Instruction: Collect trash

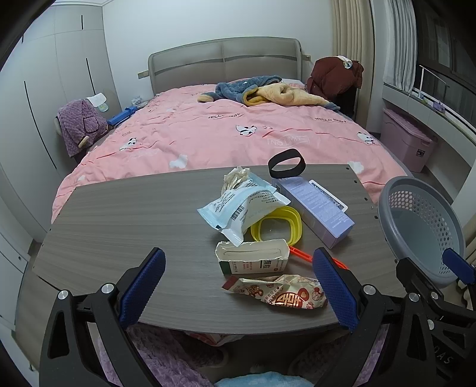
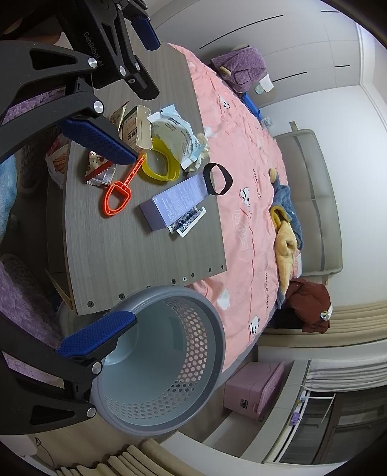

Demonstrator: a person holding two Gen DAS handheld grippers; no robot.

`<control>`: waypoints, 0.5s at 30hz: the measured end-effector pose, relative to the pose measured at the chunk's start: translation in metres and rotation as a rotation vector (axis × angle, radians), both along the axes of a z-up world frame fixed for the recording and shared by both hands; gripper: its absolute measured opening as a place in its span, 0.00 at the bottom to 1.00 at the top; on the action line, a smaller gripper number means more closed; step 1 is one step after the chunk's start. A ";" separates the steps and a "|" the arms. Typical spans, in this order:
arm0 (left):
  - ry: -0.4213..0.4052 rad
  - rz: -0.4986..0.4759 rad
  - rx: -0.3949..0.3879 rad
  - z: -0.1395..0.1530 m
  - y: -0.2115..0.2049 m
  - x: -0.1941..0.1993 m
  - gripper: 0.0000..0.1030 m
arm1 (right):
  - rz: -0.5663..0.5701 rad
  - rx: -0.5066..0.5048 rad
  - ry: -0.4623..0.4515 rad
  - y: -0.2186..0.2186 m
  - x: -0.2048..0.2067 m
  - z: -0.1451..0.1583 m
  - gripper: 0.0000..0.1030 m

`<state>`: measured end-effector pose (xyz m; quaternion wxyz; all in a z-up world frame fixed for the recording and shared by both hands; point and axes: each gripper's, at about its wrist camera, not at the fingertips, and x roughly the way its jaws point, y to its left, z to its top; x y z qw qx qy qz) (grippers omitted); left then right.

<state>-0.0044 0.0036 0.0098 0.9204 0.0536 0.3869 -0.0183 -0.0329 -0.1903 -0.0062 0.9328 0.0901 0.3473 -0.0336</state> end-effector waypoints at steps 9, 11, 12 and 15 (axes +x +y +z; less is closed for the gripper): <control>-0.002 0.001 -0.002 0.000 0.001 0.000 0.92 | 0.000 -0.007 -0.004 0.002 -0.001 0.001 0.94; -0.002 0.001 -0.001 0.000 0.001 0.000 0.92 | 0.000 -0.007 -0.005 0.002 -0.001 0.001 0.94; -0.002 0.000 -0.001 0.001 0.002 0.000 0.92 | 0.000 -0.007 -0.004 0.002 0.000 0.001 0.94; -0.003 0.001 -0.001 0.000 0.001 0.000 0.92 | -0.001 -0.008 -0.006 0.002 -0.001 0.001 0.94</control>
